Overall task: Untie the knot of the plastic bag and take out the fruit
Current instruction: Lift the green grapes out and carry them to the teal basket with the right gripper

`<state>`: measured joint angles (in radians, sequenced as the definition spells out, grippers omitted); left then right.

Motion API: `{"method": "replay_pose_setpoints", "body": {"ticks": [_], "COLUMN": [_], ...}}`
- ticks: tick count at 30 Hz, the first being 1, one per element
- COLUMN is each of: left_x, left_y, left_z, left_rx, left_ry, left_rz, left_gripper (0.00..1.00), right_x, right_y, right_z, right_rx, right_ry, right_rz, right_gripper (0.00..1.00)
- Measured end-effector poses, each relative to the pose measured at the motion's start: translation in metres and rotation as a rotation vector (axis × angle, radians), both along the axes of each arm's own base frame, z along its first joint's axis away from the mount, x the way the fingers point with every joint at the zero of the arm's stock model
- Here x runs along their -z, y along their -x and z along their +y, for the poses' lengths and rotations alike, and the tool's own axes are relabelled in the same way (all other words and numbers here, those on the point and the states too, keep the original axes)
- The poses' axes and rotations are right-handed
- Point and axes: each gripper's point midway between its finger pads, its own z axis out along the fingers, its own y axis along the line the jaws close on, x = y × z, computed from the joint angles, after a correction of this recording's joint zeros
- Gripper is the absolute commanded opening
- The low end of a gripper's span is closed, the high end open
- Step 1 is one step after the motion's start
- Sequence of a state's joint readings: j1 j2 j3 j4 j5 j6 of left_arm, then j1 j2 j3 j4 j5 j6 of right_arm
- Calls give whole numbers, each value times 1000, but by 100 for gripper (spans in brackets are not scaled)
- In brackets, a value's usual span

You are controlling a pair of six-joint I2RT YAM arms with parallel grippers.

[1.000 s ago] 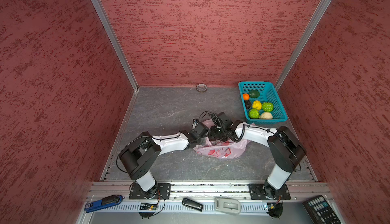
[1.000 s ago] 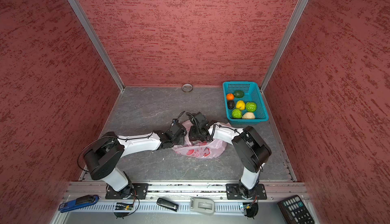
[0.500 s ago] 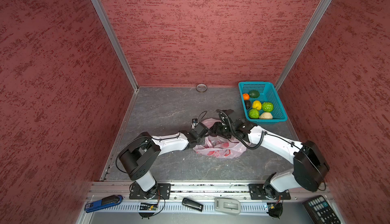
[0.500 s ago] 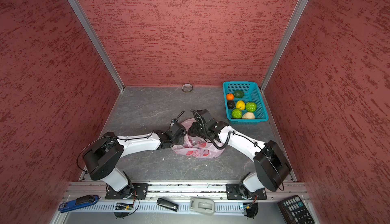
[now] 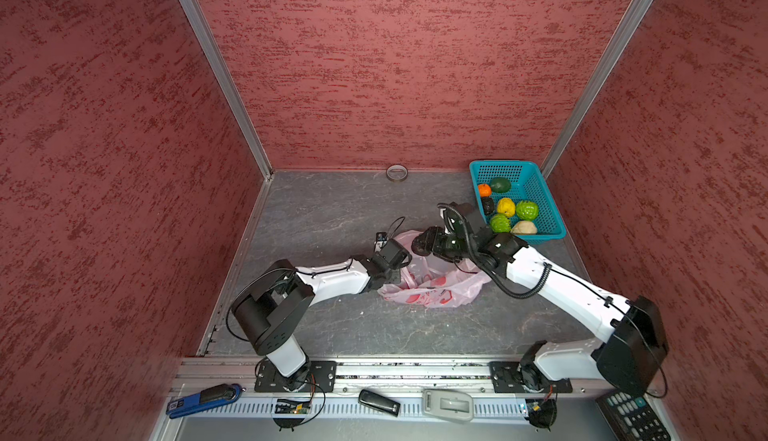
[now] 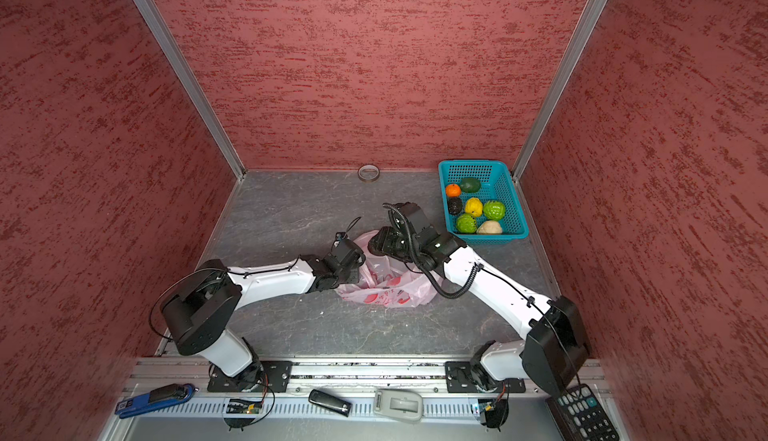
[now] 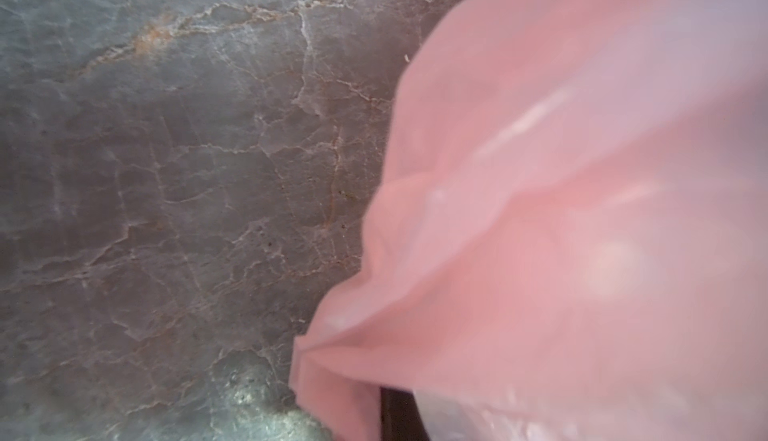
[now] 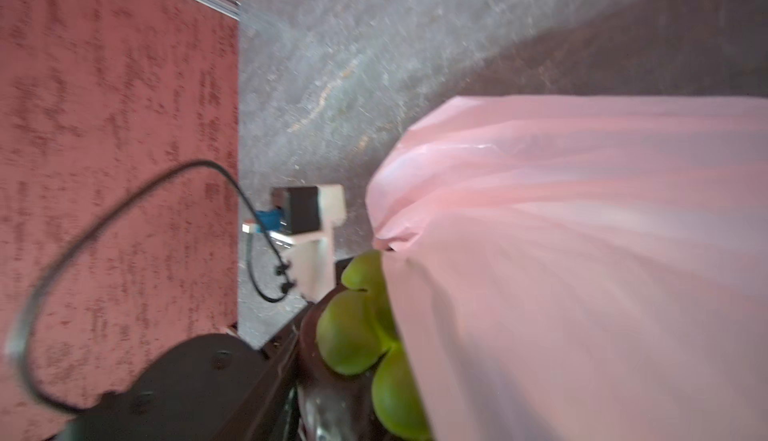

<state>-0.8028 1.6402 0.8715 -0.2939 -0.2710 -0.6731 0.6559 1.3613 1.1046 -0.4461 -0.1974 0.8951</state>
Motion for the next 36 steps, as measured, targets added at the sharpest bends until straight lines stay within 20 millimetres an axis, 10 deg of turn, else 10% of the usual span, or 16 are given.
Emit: {"method": "replay_pose_setpoints", "body": {"ticks": [12, 18, 27, 36], "left_x": [-24, -6, -3, -10], "left_y": [-12, -7, -12, -17], "left_z": [-27, -16, 21, 49], "left_rx": [60, 51, -26, -80], "left_ry": [15, -38, -64, -68], "left_rz": [-43, 13, 39, 36], "left_gripper": [0, 0, 0, 0], "right_x": [-15, -29, -50, -22], "right_y": [-42, -67, -113, -156], "right_z": [18, -8, -124, -249], "right_rx": [21, 87, 324, 606], "right_ry": [-127, -170, -107, 67], "right_rz": [-66, -101, -203, -246], "right_gripper": [48, 48, 48, 49]}}
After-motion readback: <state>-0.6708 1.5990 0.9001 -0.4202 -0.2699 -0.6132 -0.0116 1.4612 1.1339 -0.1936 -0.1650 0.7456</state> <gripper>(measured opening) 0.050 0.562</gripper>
